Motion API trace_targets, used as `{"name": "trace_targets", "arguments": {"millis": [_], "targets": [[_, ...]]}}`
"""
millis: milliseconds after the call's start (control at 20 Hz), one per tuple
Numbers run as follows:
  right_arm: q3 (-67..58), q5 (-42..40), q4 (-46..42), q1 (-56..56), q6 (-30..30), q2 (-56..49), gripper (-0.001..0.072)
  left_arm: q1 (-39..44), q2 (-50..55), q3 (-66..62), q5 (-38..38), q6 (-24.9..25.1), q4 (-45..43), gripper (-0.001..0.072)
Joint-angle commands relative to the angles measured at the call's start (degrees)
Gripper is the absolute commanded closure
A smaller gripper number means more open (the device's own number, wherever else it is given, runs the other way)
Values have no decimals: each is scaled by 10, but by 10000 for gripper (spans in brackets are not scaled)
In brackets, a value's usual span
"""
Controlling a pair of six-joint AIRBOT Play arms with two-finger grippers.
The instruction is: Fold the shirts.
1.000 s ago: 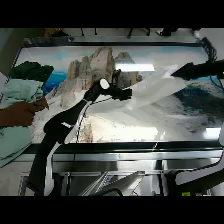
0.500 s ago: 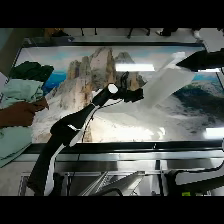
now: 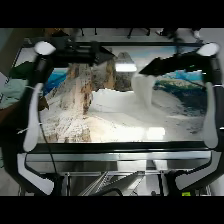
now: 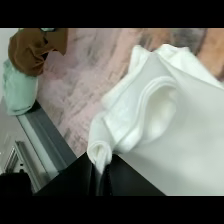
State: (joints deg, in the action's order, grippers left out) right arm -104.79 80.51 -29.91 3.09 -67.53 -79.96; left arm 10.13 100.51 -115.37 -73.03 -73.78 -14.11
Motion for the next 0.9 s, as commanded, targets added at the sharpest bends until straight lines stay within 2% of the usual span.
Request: {"name": "trace_targets", "arguments": {"millis": [0, 50, 100, 150, 200, 350, 500, 600, 650, 700, 850], "targets": [[19, -177, 0, 167, 18, -65, 694, -81, -100, 1, -56, 30, 17, 689], [19, -229, 0, 210, 35, -91, 685, -93, -118, 1, -64, 35, 16, 689], [19, -292, 0, 251, 57, -122, 533, -102, -132, 1, -72, 41, 16, 689], [19, -347, 0, 281, 63, -150, 282, -109, -144, 1, -80, 43, 16, 689], [19, -390, 0, 303, 63, -175, 214, -111, -150, 1, -86, 43, 16, 689], [18, -381, -1, 302, 63, -182, 214, -111, -156, 1, -105, 43, 16, 689], [18, -309, -5, 230, 62, -134, 214, -110, -150, 1, -117, 43, 16, 689], [18, -248, -35, 156, 36, -97, 210, -110, -145, 1, -122, 43, 17, 689], [18, -211, -65, 113, 9, -82, 153, -110, -145, 1, -125, 43, 16, 689], [18, -170, -100, 71, -22, -72, 53, -110, -145, 1, -126, 43, 16, 689], [33, -52, -189, -39, -79, -70, 46, -110, -145, 1, -126, 43, 16, 689]]}}
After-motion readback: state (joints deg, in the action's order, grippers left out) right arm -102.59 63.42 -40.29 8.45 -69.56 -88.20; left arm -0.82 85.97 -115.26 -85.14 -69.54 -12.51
